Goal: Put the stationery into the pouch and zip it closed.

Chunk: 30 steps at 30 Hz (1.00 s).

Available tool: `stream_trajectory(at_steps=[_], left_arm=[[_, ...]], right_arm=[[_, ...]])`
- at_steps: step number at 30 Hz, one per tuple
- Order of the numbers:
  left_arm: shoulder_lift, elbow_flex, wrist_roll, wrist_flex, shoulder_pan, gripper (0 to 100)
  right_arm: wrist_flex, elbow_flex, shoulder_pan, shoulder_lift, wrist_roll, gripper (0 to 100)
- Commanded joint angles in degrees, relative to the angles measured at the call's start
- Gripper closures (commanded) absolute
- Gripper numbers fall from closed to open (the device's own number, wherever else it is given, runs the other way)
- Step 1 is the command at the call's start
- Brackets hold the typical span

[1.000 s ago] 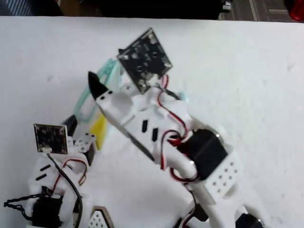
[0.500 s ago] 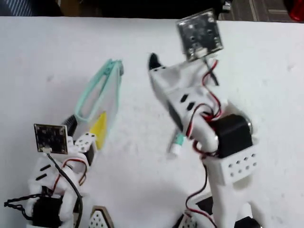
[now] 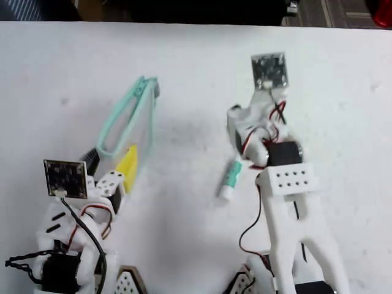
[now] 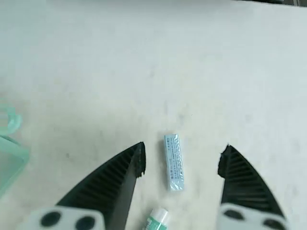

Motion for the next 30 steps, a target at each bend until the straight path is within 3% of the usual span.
stream_trajectory(at_steps=[1, 30], left_arm=[[0.0, -0.1, 0.2, -1.6, 0.4, 77], [0.0, 0.4, 0.4, -2.3, 0.4, 77]], right_arm=[[-6.8, 4.5, 0.5, -1.2, 0.5, 76.5], [-11.4, 9.7, 0.8, 1.7, 0.9, 76.5]])
